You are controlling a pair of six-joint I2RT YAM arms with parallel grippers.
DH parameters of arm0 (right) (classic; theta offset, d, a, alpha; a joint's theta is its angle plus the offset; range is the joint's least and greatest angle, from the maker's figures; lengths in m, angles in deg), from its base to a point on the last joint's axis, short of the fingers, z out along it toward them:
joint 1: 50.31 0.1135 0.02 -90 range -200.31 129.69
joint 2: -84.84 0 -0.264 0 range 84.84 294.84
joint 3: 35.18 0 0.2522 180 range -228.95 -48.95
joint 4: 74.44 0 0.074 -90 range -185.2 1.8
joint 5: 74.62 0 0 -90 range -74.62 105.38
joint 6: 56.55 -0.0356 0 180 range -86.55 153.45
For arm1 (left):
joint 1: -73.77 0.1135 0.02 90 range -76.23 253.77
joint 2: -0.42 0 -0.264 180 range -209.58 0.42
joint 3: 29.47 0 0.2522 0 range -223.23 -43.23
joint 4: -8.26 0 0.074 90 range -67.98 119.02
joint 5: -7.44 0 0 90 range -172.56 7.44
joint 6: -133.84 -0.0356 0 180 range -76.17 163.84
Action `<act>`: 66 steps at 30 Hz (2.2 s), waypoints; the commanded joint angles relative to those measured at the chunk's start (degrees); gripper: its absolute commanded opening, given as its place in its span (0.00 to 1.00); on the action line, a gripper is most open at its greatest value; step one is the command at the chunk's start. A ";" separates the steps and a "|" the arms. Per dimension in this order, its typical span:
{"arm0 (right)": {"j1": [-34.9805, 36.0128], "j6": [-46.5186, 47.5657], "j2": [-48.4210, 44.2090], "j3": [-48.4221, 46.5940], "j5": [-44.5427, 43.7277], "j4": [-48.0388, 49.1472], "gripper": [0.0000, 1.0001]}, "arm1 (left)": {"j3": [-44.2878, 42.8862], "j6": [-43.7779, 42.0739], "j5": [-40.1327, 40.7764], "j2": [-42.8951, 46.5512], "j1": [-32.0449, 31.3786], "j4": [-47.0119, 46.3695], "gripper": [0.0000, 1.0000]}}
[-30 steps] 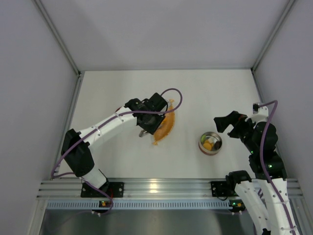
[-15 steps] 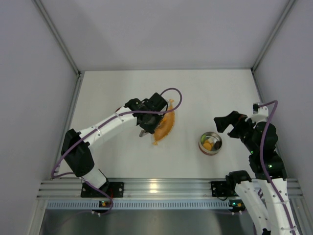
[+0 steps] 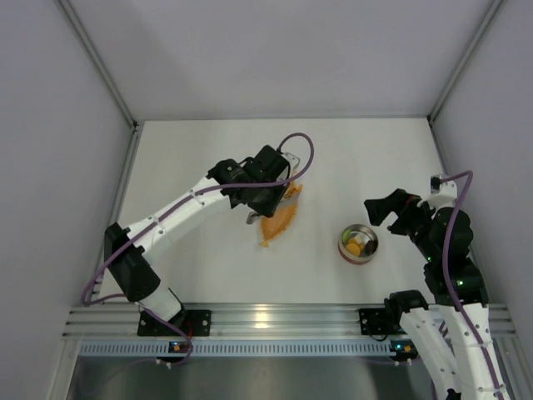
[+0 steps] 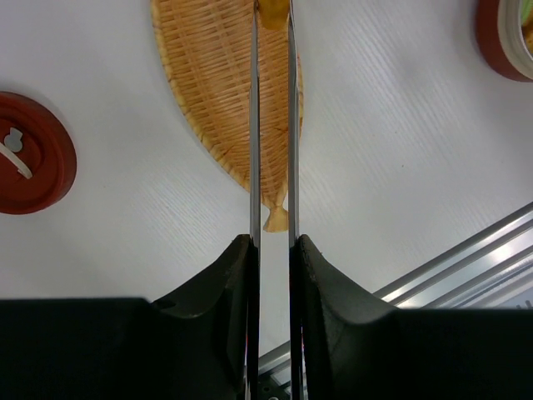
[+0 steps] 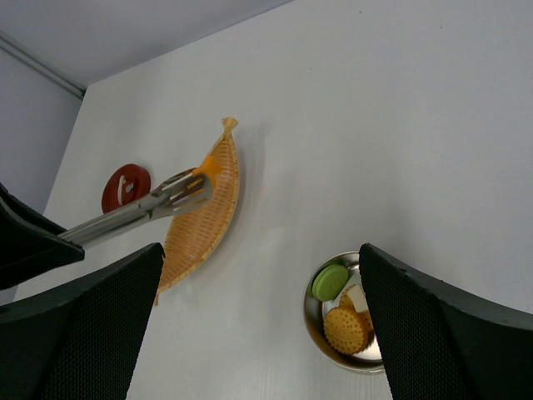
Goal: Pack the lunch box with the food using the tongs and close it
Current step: Pick up the fake food from the plate, then place the fake food in the packing box.
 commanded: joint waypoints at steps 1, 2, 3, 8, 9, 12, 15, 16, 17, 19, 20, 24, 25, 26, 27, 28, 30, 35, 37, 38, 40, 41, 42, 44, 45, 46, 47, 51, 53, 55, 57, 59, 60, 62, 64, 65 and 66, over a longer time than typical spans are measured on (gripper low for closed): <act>-0.65 -0.16 -0.18 -1.34 0.29 2.10 0.99 | -3.87 1.32 -0.69 1.66 -2.76 -0.28 0.07; -0.65 -0.16 -0.18 -1.34 0.29 2.10 1.00 | -5.61 1.50 -0.25 1.31 -4.69 -0.02 0.07; -0.65 -0.24 -0.09 -1.51 0.29 1.93 0.99 | -6.68 1.68 0.19 0.17 -5.92 0.42 0.07; -0.65 -0.25 0.08 -2.22 -0.06 1.31 0.99 | -14.58 2.91 3.27 -5.10 -14.35 1.92 0.10; -0.65 -0.16 0.00 -2.48 -0.23 1.23 0.99 | -15.55 3.08 3.27 -6.07 -15.42 1.92 0.10; -0.65 0.02 0.08 -3.09 -0.85 0.44 1.00 | -18.02 3.70 2.40 -8.70 -18.06 1.04 0.11; -0.65 0.37 -0.09 -3.62 -1.38 -0.35 1.00 | -18.55 4.40 0.81 -10.64 -19.56 -0.89 0.12; -0.65 0.54 -0.09 -3.80 -1.38 -0.53 1.00 | -18.64 4.58 0.64 -11.08 -19.82 -1.33 0.12; -0.65 0.55 -0.09 -3.98 -1.46 -0.71 0.99 | -18.64 4.75 0.29 -11.96 -20.34 -1.68 0.12; -0.65 0.89 0.08 -4.24 -1.73 -0.88 1.00 | -18.90 4.93 0.02 -12.93 -20.70 -2.47 0.12; -0.57 0.98 -0.09 -4.24 -1.82 -1.06 1.00 | -19.08 5.02 -0.24 -13.28 -21.14 -2.65 0.12; -0.65 1.16 -0.01 -4.24 -2.08 -1.24 0.99 | -20.48 5.02 -1.12 -15.66 -22.02 -3.09 0.12; -0.65 1.16 -0.01 -4.33 -2.17 -1.06 0.99 | -20.92 5.19 -1.38 -15.92 -22.37 -3.27 0.12; -0.65 1.25 -0.01 -4.33 -2.17 -1.32 0.99 | -21.10 5.19 -1.56 -16.45 -22.46 -3.44 0.13; -0.65 1.25 -0.01 -4.24 -2.17 -1.24 0.99 | -21.19 5.28 -1.65 -16.62 -22.63 -3.62 0.13; -0.65 1.16 -0.09 -4.24 -2.08 -1.32 0.99 | -21.36 5.46 -1.91 -16.80 -22.72 -3.97 0.13; -0.65 1.25 -0.18 -4.15 -2.26 -1.32 0.99 | -21.36 5.81 -2.18 -17.15 -22.90 -4.32 0.13; -0.65 1.25 -0.36 -3.89 -2.34 -1.50 1.00 | -21.19 6.60 -1.92 -18.03 -23.69 -5.02 0.13; -0.65 1.34 -0.53 -3.89 -2.43 -1.67 1.00 | -21.01 6.95 -1.65 -18.21 -23.86 -5.20 0.13; -0.65 1.42 -0.53 -3.98 -2.52 -1.59 0.99 | -20.84 7.04 -1.65 -18.30 -23.95 -5.72 0.13; -0.65 1.51 -0.71 -3.98 -2.61 -1.85 0.99 | -20.84 7.30 -1.83 -18.47 -24.22 -6.08 0.13; -0.65 1.60 -0.71 -3.89 -2.70 -1.94 1.00 | -20.75 7.39 -1.91 -18.82 -24.30 -6.08 0.13; -0.65 1.60 -0.88 -3.89 -2.78 -1.94 0.99 | -20.84 7.57 -1.91 -19.00 -24.30 -6.17 0.13; -0.65 1.69 -0.88 -3.98 -2.87 -2.03 1.00 | -20.84 7.74 -1.74 -19.17 -24.48 -6.08 0.14; -0.65 1.78 -0.88 -3.98 -2.96 -2.11 0.99 | -20.75 8.00 -1.48 -19.26 -24.57 -5.99 0.14; -0.65 1.78 -0.88 -3.89 -2.96 -2.11 0.99 | -20.66 8.18 -1.30 -19.26 -24.74 -5.99 0.13; -0.65 1.69 -0.88 -3.80 -2.96 -2.11 0.99 | -20.66 8.27 -1.21 -19.09 -24.83 -5.99 0.14; -0.65 1.69 -0.97 -3.63 -2.87 -2.11 0.99 | -20.14 8.88 -1.03 -18.91 -25.09 -6.26 0.15; -0.65 1.60 -0.97 -3.54 -2.87 -2.11 1.00 | -19.87 9.06 -0.77 -18.91 -25.27 -6.43 0.15; -0.65 1.69 -0.97 -3.54 -2.78 -2.11 1.00 | -19.70 9.24 -0.77 -18.91 -25.36 -6.35 0.16; -0.65 1.78 -1.06 -3.54 -2.96 -2.11 0.99 | -19.61 9.41 -0.77 -18.91 -25.45 -6.34 0.17; -0.65 1.78 -0.97 -3.54 -2.96 -2.11 1.00 | -19.52 9.41 -0.77 -18.82 -25.62 -6.26 0.17; -0.65 1.78 -1.06 -3.54 -2.96 -2.11 0.99 | -19.52 9.50 -0.77 -18.91 -25.71 -6.26 0.17; -0.65 1.69 -0.97 -3.54 -2.96 -2.11 0.99 | -19.26 9.68 -0.68 -18.74 -25.97 -6.17 0.17; -0.57 1.60 -0.97 -3.45 -2.78 -1.94 0.99 | -18.99 9.68 -0.60 -18.74 -26.15 -5.99 0.17; -0.57 1.69 -0.97 -3.45 -2.87 -1.94 1.00 | -18.82 9.76 -0.51 -18.56 -26.24 -6.08 0.17; -0.65 1.69 -0.97 -3.45 -2.78 -1.94 0.99 | -18.55 9.76 -0.51 -18.56 -26.33 -6.25 0.17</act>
